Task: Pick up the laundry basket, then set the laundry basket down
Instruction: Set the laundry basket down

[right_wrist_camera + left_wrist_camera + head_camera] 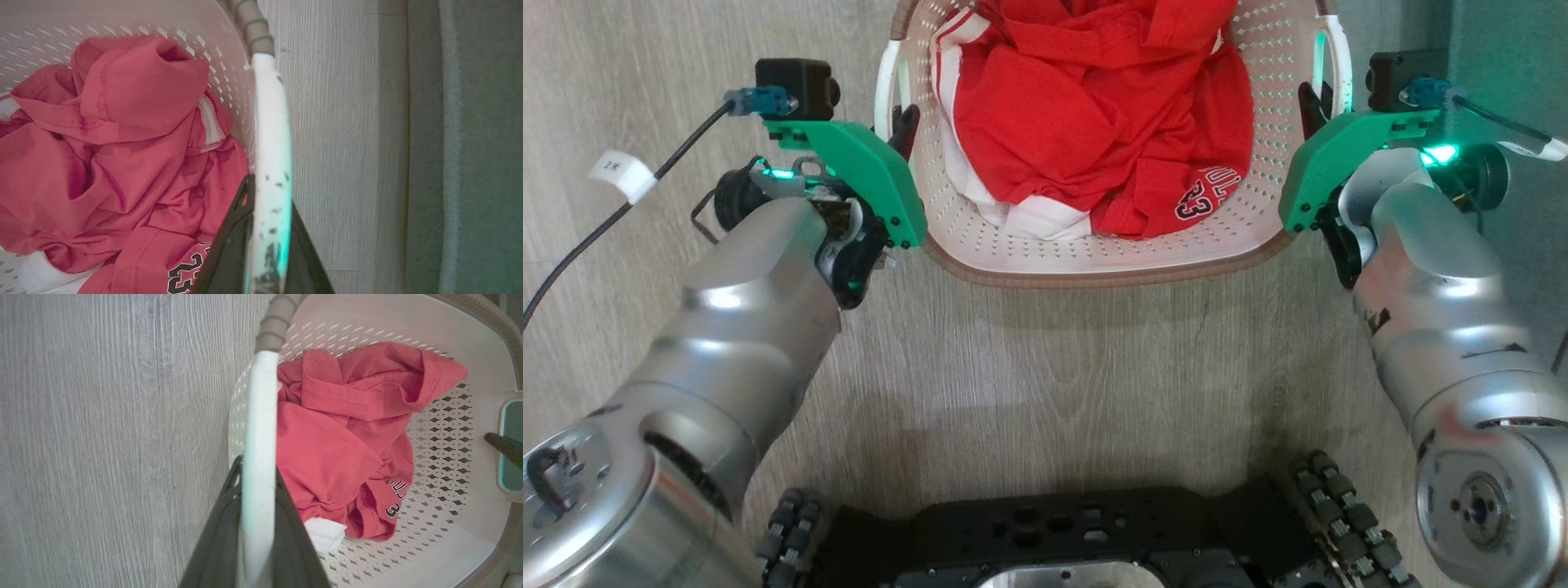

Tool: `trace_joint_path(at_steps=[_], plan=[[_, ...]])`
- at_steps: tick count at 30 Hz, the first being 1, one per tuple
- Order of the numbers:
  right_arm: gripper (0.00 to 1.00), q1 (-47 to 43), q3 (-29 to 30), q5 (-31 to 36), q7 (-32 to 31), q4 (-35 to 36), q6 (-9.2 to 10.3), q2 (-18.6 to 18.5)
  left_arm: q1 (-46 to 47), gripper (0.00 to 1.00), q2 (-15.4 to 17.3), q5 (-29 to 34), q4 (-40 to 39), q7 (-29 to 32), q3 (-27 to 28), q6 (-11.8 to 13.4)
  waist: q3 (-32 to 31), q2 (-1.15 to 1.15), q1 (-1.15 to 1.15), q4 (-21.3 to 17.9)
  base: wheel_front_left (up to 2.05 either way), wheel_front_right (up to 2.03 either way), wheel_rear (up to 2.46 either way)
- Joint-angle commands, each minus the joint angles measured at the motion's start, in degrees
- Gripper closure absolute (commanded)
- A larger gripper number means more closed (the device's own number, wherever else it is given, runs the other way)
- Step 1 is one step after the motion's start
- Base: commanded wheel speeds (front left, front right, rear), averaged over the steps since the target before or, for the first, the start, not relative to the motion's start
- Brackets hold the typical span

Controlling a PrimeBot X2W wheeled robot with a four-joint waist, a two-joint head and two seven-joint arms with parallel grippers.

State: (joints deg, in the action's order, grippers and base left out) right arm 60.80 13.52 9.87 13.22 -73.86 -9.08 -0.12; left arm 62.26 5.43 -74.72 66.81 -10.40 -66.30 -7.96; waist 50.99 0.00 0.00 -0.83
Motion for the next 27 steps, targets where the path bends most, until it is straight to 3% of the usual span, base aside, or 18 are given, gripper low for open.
trace_joint_path(at_steps=[1,18,19,20,21,27], plan=[[1.0,-1.6,0.8,0.1,0.5,1.2,1.59,-2.8,0.4,1.0,4.2,-0.4,1.2,-0.8,0.6,0.5,0.1,0.0,0.0,0.2,0.0,0.0,0.0],[1.0,-1.3,-1.5,-3.1,1.2,0.1,1.59,-2.8,0.5,1.0,4.2,-2.9,1.2,0.1,-0.4,0.5,0.1,0.0,0.0,0.9,0.0,0.0,0.0],[0.79,-1.0,-2.8,-4.7,1.3,0.0,1.59,-2.8,0.4,0.62,3.7,-3.5,1.4,1.1,-0.2,0.5,0.1,0.0,0.0,1.2,0.0,0.0,0.0],[0.35,-1.0,-4.3,-6.5,1.3,0.0,1.59,-2.8,0.5,0.0,3.5,-3.6,1.3,1.7,-0.4,0.5,0.1,0.0,0.0,1.3,0.0,0.0,0.0],[0.0,-1.0,-6.1,-8.5,1.4,0.0,1.59,-2.8,0.7,0.0,3.4,-3.5,1.5,1.4,-0.6,0.5,0.1,0.0,0.0,1.5,0.0,0.0,0.0],[0.0,-1.9,-16.1,-17.6,1.5,0.1,1.59,-2.8,0.8,0.0,3.2,-3.7,1.5,1.0,-1.0,0.5,0.0,0.0,0.0,1.5,0.0,0.0,0.0]])
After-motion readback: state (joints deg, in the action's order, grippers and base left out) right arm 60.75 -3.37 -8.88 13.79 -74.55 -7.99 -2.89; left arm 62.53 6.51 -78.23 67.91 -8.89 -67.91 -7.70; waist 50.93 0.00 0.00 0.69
